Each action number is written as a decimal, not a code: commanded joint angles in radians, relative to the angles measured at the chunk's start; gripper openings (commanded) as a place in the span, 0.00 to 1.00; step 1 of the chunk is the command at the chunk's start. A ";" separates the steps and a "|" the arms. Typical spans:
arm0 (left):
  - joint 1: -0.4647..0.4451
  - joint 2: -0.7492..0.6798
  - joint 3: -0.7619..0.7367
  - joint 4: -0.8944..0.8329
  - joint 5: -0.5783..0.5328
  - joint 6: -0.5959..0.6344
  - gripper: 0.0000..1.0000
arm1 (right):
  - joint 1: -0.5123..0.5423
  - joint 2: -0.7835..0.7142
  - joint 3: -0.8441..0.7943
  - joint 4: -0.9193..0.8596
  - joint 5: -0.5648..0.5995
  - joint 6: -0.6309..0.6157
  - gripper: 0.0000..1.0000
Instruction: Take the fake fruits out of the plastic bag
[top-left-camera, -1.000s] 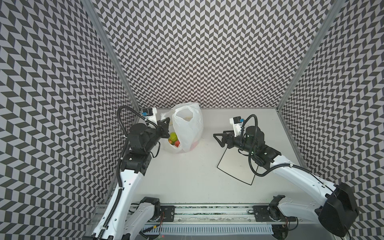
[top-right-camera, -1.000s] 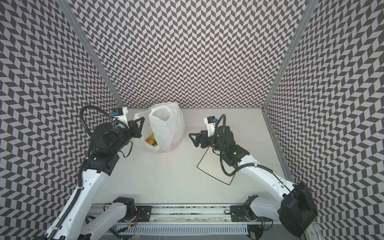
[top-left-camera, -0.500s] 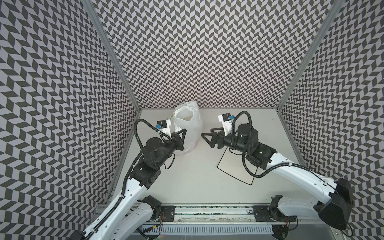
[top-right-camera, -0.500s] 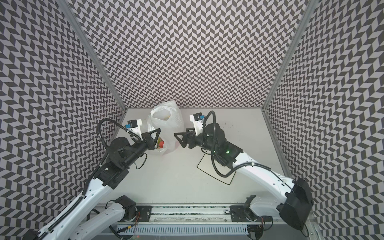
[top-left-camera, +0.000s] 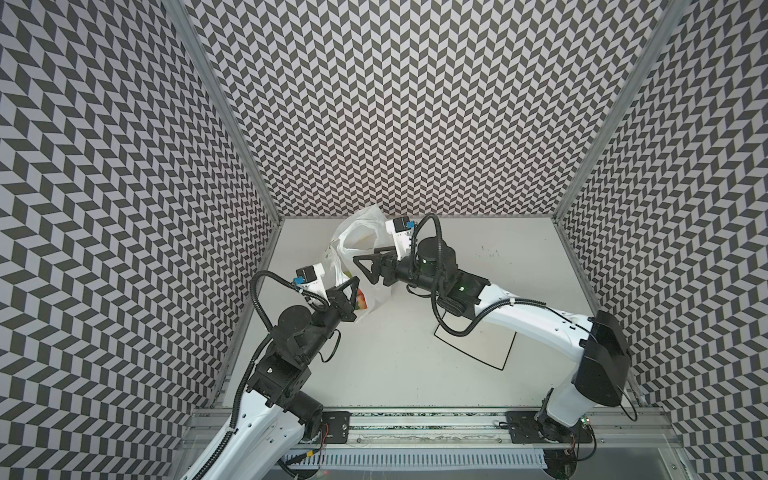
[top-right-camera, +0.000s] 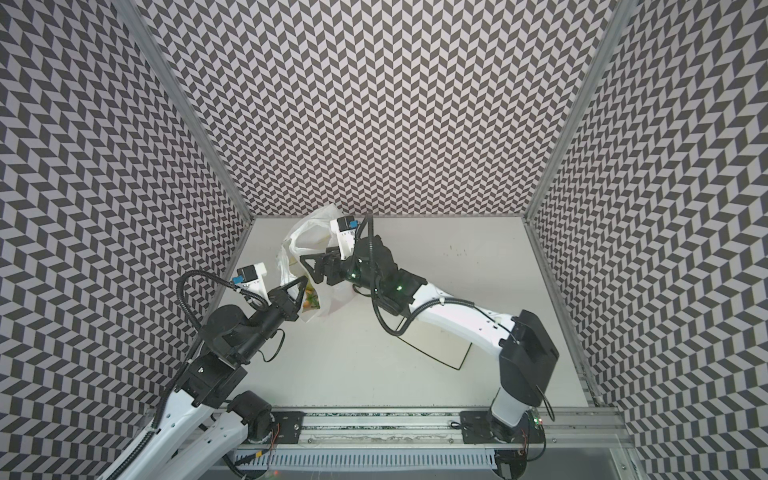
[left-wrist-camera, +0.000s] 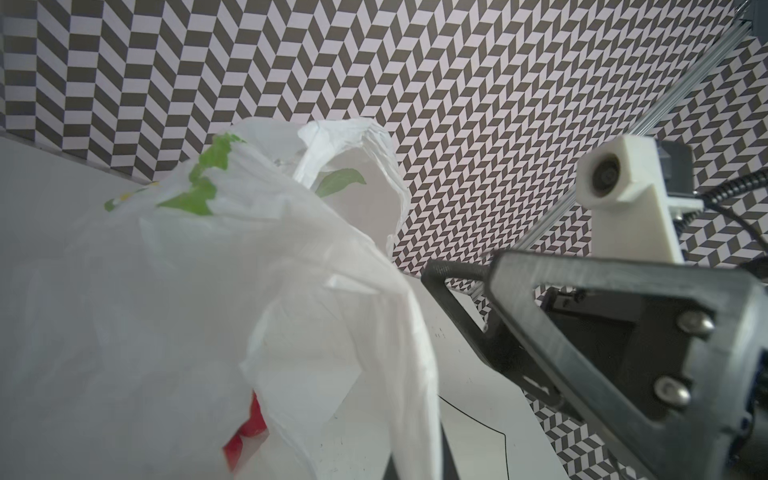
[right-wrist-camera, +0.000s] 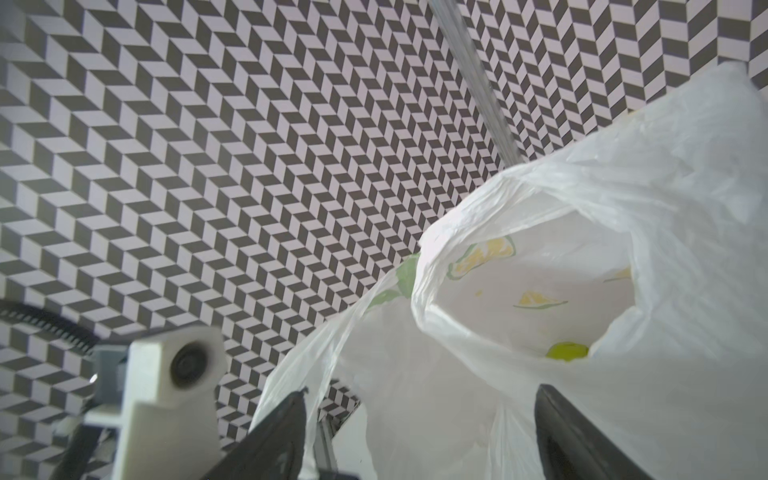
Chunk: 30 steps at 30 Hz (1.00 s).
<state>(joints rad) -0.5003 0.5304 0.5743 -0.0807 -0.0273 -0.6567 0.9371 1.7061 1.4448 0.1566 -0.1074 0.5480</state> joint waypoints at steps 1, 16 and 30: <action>-0.006 -0.025 -0.013 -0.012 -0.017 -0.030 0.00 | 0.010 0.063 0.101 0.027 0.051 0.023 0.84; -0.006 -0.093 -0.026 -0.054 -0.033 -0.017 0.00 | 0.028 0.342 0.434 -0.047 0.018 0.137 0.60; -0.006 -0.166 -0.022 -0.136 -0.096 -0.008 0.00 | -0.008 0.259 0.385 -0.048 -0.071 0.171 0.00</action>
<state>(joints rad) -0.5037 0.3813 0.5514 -0.1780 -0.0875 -0.6701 0.9455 2.0563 1.8683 0.0753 -0.1310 0.7052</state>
